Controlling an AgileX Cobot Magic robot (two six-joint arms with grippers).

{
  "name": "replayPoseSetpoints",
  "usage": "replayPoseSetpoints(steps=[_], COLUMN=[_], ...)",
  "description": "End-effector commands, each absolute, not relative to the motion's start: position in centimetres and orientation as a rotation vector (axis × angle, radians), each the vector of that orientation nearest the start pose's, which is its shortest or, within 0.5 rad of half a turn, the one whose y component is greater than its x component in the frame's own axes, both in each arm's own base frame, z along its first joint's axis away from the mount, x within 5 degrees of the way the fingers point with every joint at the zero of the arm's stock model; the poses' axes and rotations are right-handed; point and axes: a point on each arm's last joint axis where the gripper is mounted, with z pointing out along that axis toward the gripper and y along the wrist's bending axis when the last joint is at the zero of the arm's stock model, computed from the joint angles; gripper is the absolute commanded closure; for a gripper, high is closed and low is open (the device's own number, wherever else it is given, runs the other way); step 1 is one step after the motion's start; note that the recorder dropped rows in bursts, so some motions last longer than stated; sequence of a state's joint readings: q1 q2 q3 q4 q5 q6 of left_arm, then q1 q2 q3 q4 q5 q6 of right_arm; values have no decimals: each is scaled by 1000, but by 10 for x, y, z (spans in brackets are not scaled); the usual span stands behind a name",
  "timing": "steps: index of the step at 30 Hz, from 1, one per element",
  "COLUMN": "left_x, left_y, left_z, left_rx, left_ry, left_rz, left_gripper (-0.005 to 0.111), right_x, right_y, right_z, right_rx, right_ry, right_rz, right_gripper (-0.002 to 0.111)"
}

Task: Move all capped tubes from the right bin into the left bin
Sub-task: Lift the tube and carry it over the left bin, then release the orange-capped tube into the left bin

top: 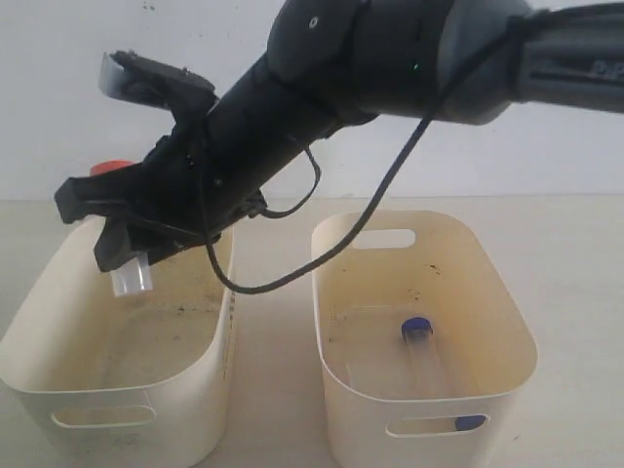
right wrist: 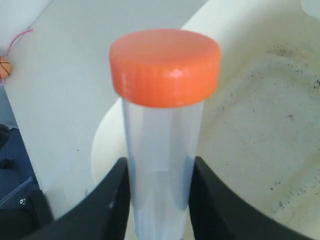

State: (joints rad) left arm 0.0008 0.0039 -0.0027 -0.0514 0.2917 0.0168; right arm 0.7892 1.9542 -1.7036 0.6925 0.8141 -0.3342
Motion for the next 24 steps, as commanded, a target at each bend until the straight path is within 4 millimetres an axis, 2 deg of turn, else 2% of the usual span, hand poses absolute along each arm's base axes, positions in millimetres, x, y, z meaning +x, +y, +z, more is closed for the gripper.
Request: replayPoseSetpoints(steps=[1,3,5,11,14,17,19,22,23,24], left_x=[55,55,55,55,55,55,55,55,55,55], left_y=[-1,-1,-1,-1,-1,-1,-1,-1,-1,-1], left_z=[187,187,187,187,187,187,187,187,187,187], left_rx=[-25,-25,-25,-25,-25,-25,-25,-25,-25,-25], left_ry=[1772,1772,1772,1772,1772,1772,1772,1772,1772,1772], left_rz=[-35,-35,-35,-35,-35,-35,-35,-35,-35,-35], left_gripper=[103,103,103,103,103,103,103,103,103,103], right_x=[296,300,303,306,306,304,303,300,299,299], right_y=[354,357,357,358,358,359,360,361,362,362], right_z=[260,253,254,256,256,261,269,284,290,295], right_rx=[-939,-902,-887,-854,-850,-881,-909,-993,-1017,-1030], right_ry=[2424,2422,2400,2370,2372,2381,2377,2346,2334,2326], right_rz=[968,962,947,944,947,964,979,993,998,1003], right_gripper=[93,76,67,66,61,65,78,103,108,108])
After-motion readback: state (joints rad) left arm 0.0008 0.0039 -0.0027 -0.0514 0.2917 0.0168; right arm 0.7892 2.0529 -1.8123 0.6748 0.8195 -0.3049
